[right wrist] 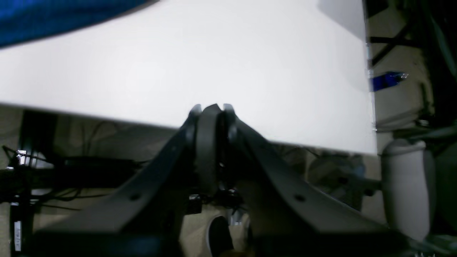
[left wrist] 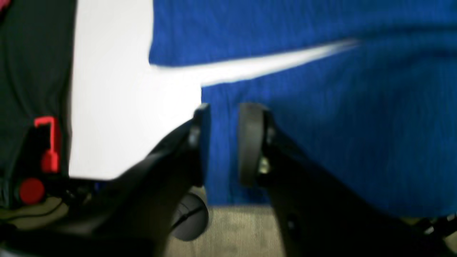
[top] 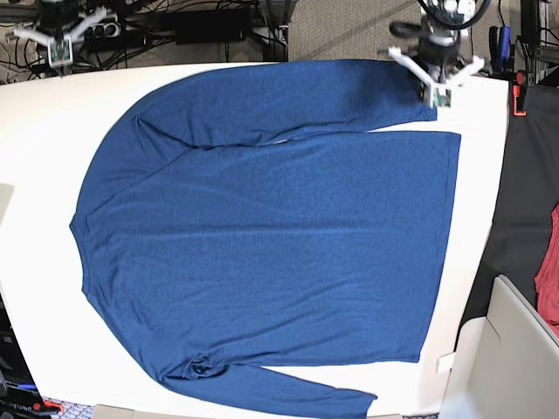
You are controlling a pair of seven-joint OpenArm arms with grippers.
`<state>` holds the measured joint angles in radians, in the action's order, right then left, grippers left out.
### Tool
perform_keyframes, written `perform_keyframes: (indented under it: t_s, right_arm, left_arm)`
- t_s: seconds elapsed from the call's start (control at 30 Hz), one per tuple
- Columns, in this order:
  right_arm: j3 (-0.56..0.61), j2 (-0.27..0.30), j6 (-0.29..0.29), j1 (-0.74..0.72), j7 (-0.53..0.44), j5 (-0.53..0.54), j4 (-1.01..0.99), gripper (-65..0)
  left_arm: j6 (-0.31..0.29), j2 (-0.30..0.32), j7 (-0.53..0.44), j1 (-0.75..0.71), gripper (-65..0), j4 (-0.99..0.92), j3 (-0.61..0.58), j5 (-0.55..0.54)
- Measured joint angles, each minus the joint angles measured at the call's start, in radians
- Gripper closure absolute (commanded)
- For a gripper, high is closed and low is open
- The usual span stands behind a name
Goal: Fold the T-shirt properly
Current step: 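Move both grippers down to the shirt's hem corners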
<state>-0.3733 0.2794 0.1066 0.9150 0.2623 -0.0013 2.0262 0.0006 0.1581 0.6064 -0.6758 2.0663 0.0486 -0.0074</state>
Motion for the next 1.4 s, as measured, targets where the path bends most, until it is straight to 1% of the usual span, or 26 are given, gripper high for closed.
perform_keyframes:
  t_s: [0.07, 0.13, 0.17, 0.23, 0.3, 0.33, 0.37, 0.43, 0.5, 0.53, 0.63, 0.73, 0.83, 0.93, 0.97, 1.0, 1.1, 1.4]
  right_arm:
    - [-0.013, -0.001, 0.071, -0.032, 0.008, 0.0, 0.0, -15.2]
    - [-0.023, -0.003, 0.107, -0.045, 0.029, 0.037, 0.001, -19.6]
    - [-0.029, -0.003, 0.116, -0.05, 0.034, 0.056, 0.001, -21.3]
    - [-0.063, -0.003, 0.124, -0.065, 0.031, 0.121, 0.002, -22.3]
    - [-0.105, 0.0, 0.116, -0.078, 0.031, 0.184, 0.003, -22.3]
    - [-0.122, 0.0, 0.114, -0.087, 0.032, 0.22, 0.003, -22.3]
    - [-0.136, 0.002, 0.114, -0.093, 0.032, 0.24, 0.003, -22.3]
    - [-0.156, 0.024, 0.117, -0.098, 0.046, 0.301, 0.003, -22.3]
    - [-0.162, 0.056, 0.116, -0.108, 0.093, 0.352, 0.004, -22.3]
    - [-0.164, 0.071, 0.112, -0.121, 0.131, 0.38, 0.004, -22.3]
    - [-0.188, 0.096, 0.115, -0.147, 0.192, 0.447, 0.004, -22.3]
    - [-0.197, 0.091, 0.114, -0.184, 0.262, 0.467, 0.004, -22.3]
    - [-0.194, 0.09, 0.116, -0.226, 0.299, 0.473, 0.004, -22.3]
    - [-0.194, 0.085, 0.116, -0.26, 0.358, 0.473, 0.005, -22.3]
    - [-0.194, 0.085, 0.115, -0.265, 0.364, 0.473, 0.005, -22.3]
    - [-0.194, 0.085, 0.114, -0.271, 0.366, 0.473, 0.005, -22.3]
    - [-0.194, 0.086, 0.118, -0.275, 0.367, 0.473, 0.005, -22.3]
    - [-0.194, 0.086, 0.115, -0.275, 0.366, 0.473, 0.005, -22.3]
  left_arm:
    - [-0.005, -0.001, 0.012, 0.006, -23.0, 0.0, 0.006, -0.004]
    - [-0.004, -0.006, 0.019, 0.003, -26.7, 0.0, 0.037, -0.004]
    - [0.003, -0.005, 0.019, 0.002, -28.1, -0.006, 0.051, -0.003]
    - [0.001, -0.005, 0.018, 0.005, -30.1, -0.024, 0.071, -0.001]
    - [-0.002, -0.005, 0.018, 0.006, -30.7, -0.038, 0.095, -0.021]
    - [0.0, -0.005, 0.019, 0.012, -30.8, -0.05, 0.112, -0.069]
    - [0.0, -0.005, 0.018, 0.019, -30.8, -0.064, 0.124, -0.09]
    - [-0.001, -0.001, 0.018, 0.034, -30.8, -0.099, 0.14, -0.166]
    - [0.001, 0.003, 0.018, 0.037, -30.9, -0.124, 0.147, -0.211]
    - [0.0, 0.004, 0.018, 0.036, -30.9, -0.129, 0.15, -0.231]
    - [-0.005, 0.003, 0.023, 0.027, -30.9, -0.13, 0.141, -0.284]
    - [-0.051, 0.003, 0.018, 0.034, -30.7, -0.129, 0.14, -0.318]
    - [-0.095, 0.002, 0.019, 0.033, -30.7, -0.129, 0.14, -0.322]
    - [-0.099, -0.002, 0.016, 0.034, -30.7, -0.149, 0.14, -0.321]
    - [-0.103, -0.003, 0.021, 0.038, -30.7, -0.165, 0.14, -0.321]
    - [-0.105, -0.003, -0.002, 0.042, -30.7, -0.178, 0.14, -0.321]
    - [-0.105, 0.0, -0.007, 0.072, -30.6, -0.208, 0.143, -0.321]
    - [-0.105, 0.001, 0.01, 0.07, -30.5, -0.198, 0.143, -0.321]
